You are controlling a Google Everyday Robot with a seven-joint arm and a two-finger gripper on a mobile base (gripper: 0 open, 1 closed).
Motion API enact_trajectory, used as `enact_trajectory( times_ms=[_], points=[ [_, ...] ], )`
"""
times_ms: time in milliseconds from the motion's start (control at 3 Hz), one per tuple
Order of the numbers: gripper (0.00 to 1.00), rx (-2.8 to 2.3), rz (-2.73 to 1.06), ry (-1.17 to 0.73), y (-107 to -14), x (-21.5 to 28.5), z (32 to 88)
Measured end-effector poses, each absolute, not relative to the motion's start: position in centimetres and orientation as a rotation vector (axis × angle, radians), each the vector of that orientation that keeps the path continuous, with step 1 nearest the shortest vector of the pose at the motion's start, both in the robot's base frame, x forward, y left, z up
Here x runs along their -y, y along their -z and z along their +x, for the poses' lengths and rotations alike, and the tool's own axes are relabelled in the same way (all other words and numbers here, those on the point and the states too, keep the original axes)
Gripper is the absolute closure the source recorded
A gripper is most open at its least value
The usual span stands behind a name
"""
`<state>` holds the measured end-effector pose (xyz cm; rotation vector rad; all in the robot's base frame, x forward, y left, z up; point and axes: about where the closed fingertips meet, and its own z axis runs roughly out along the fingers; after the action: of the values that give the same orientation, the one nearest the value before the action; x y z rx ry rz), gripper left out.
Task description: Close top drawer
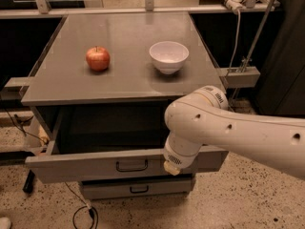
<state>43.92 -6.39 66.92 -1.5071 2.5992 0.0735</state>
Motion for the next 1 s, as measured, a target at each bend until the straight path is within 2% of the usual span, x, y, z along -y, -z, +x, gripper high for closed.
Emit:
enact_trajectory(
  times_ms=[667,1000],
  points=[
    [0.11,-2.599,-1.507,-0.073,-66.93,6.39,43.92],
    [0.00,-2.599,-1.507,-0.073,-66.93,6.39,43.92]
  ],
)
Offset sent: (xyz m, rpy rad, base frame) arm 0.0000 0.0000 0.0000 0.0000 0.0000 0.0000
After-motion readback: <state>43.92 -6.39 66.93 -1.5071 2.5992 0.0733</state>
